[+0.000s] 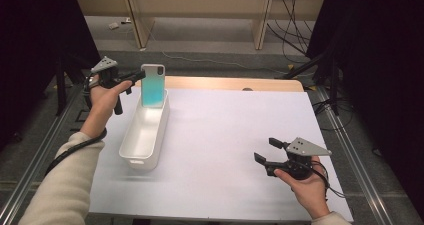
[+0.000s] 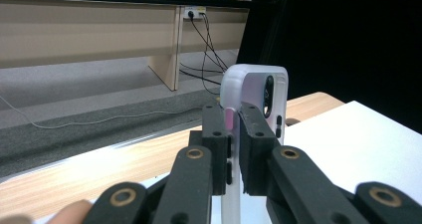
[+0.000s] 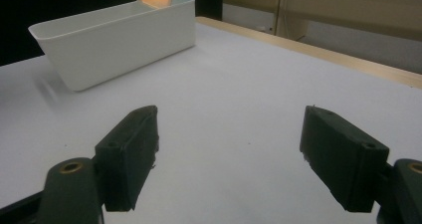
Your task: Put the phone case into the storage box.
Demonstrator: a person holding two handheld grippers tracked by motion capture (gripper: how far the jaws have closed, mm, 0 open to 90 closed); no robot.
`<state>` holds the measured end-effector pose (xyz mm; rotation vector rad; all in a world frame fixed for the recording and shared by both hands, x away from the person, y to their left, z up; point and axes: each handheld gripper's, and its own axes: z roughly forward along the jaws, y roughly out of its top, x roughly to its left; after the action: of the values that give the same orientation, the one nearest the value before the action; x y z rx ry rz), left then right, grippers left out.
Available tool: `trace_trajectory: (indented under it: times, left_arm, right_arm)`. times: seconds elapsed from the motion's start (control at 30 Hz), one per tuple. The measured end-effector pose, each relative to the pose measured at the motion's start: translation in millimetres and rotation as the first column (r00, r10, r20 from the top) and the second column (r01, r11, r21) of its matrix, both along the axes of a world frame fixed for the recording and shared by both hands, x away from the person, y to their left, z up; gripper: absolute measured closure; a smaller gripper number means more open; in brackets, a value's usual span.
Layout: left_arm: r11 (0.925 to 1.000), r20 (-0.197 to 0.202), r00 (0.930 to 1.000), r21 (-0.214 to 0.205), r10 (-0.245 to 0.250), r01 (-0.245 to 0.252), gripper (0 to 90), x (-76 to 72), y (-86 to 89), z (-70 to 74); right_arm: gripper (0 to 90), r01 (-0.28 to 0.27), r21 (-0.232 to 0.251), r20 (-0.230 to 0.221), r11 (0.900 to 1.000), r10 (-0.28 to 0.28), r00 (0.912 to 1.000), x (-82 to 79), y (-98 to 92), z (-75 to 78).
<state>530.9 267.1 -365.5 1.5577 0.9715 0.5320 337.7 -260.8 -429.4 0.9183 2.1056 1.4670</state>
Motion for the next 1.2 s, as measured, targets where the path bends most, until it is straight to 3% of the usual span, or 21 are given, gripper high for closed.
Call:
trace_trajectory:
  times: [0.33, 0.4, 0.63, 0.73, 0.77, 0.9, 1.07, 1.17, 1.2]
  left_arm:
    - [1.0, -0.002, 1.0, -0.001, 0.006, -0.006, 82.8, 3.5, 1.6, 0.6]
    - [1.0, -0.002, 1.0, -0.002, 0.008, -0.008, 82.8, 4.3, 2.1, 0.7]
    - [0.9999, -0.007, 0.9999, 0.002, 0.014, -0.014, 82.7, 6.9, 2.2, -1.9]
    - [0.9999, -0.01, 0.9998, 0.004, 0.017, -0.017, 82.7, 7.7, 2.8, -3.5]
    - [0.9999, -0.012, 0.9998, 0.003, 0.015, -0.015, 82.7, 8.2, 2.9, -4.3]
    - [0.9998, -0.017, 0.9997, 0.0, 0.019, -0.019, 82.8, 9.2, 2.5, -6.5]
    - [0.9998, -0.019, 0.9996, 0.001, 0.02, -0.02, 82.7, 10.6, 2.7, -8.3]
    - [0.9997, -0.022, 0.9995, -0.001, 0.023, -0.023, 82.7, 10.7, 2.5, -8.7]
    - [0.9997, -0.022, 0.9995, 0.001, 0.024, -0.024, 82.7, 10.8, 2.6, -8.8]
  right_arm:
    - [24.4, -0.004, 0.01, 0.005, 0.9999, 0.004, 1.0, 0.9, 0.6, -0.8]
    - [24.4, -0.009, 0.021, -0.03, 0.9997, 0.01, 0.9995, -0.7, 1.4, -0.4]
    - [24.4, -0.009, 0.023, -0.029, 0.9997, 0.01, 0.9995, -0.5, 1.1, -0.5]
    - [24.4, -0.008, 0.014, -0.005, 0.9999, 0.008, 1.0, 0.5, 0.7, -0.7]
    - [24.4, -0.009, 0.022, -0.028, 0.9997, 0.01, 0.9996, -0.6, 1.3, -0.7]
    - [24.4, -0.01, 0.024, -0.03, 0.9997, 0.011, 0.9995, -0.5, 1.2, -0.5]
    - [24.4, -0.005, 0.016, -0.003, 0.9999, 0.006, 1.0, 0.7, 1.0, -1.1]
    - [24.4, -0.01, 0.023, -0.019, 0.9997, 0.011, 0.9998, 0.1, 1.1, -1.1]
    - [24.4, -0.006, 0.013, -0.001, 0.9999, 0.006, 1.0, 0.7, 0.5, -0.8]
